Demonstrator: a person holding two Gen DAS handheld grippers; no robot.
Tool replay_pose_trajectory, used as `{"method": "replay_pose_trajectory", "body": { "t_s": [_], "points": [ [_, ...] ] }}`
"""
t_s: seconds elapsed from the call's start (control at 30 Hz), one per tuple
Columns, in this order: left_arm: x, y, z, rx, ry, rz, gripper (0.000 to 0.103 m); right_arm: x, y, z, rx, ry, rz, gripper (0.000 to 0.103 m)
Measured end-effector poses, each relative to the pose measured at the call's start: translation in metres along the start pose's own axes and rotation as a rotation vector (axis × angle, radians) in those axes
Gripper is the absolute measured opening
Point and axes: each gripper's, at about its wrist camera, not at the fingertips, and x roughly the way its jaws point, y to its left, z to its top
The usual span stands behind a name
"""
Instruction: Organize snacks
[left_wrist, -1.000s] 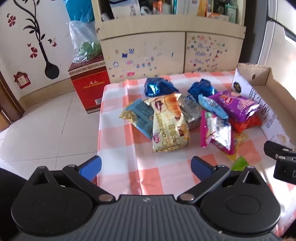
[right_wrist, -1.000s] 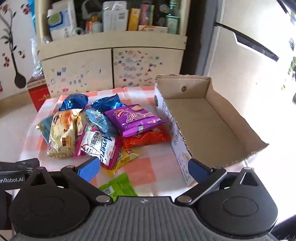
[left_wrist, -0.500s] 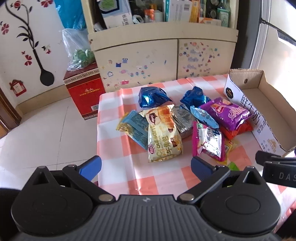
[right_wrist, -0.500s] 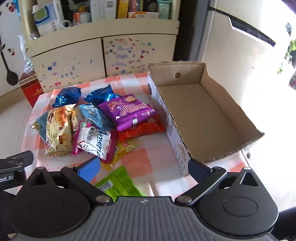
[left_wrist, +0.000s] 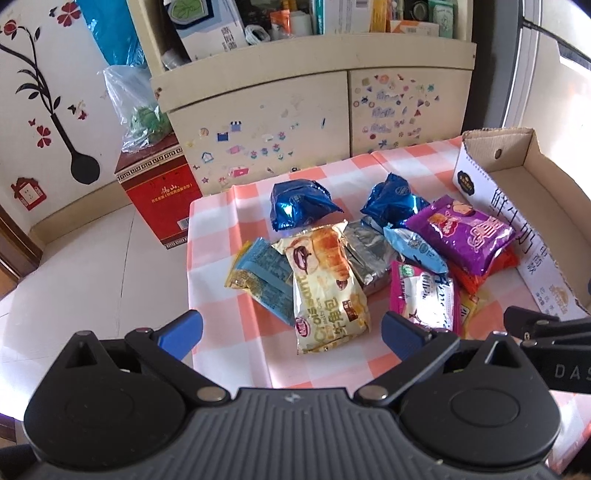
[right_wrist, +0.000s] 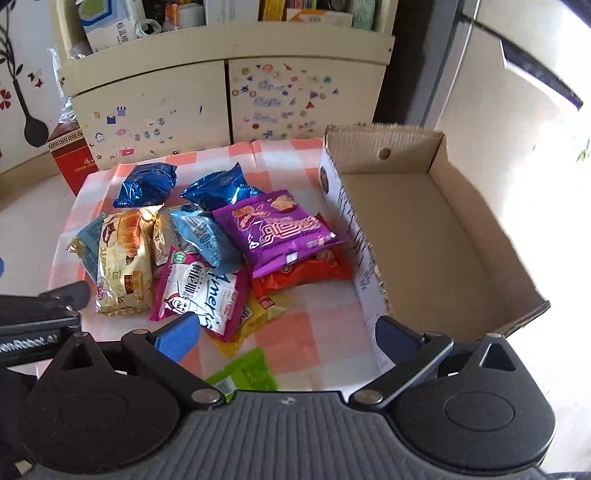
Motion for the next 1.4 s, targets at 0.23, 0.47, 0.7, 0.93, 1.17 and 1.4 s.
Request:
{"method": "replay_pose_trajectory", "body": {
  "t_s": [0.23, 0.47, 0.7, 0.93, 1.17, 1.4],
  "points": [
    [0.011, -0.002, -0.002, -0.022, 0.036, 0.0, 0.102, 0.009, 0.008, -0.002, -0.015, 0.019, -0.023, 0.103],
    [0.011, -0.004, -0.002, -0.014, 0.031, 0.018, 0.102, 0.013, 0.006, -0.003, -0.013, 0.026, -0.045, 0.103],
    [0.011, -0.005, -0.003, -0.014, 0.035, 0.021, 0.102, 0.015, 0.008, -0.004, -0.025, 0.013, -0.071, 0.103],
    [0.011, -0.005, -0.005, -0.012, 0.034, 0.022, 0.102, 0.017, 0.012, -0.005, -0.047, 0.008, -0.086, 0.103],
    [0.01, -0.004, -0.006, -0.011, 0.031, 0.023, 0.102, 0.018, 0.016, -0.006, -0.073, 0.004, -0.102, 0.103],
    [0.01, -0.003, -0.007, -0.01, 0.029, 0.022, 0.102, 0.019, 0.016, -0.007, -0.072, 0.006, -0.098, 0.103]
  ]
}}
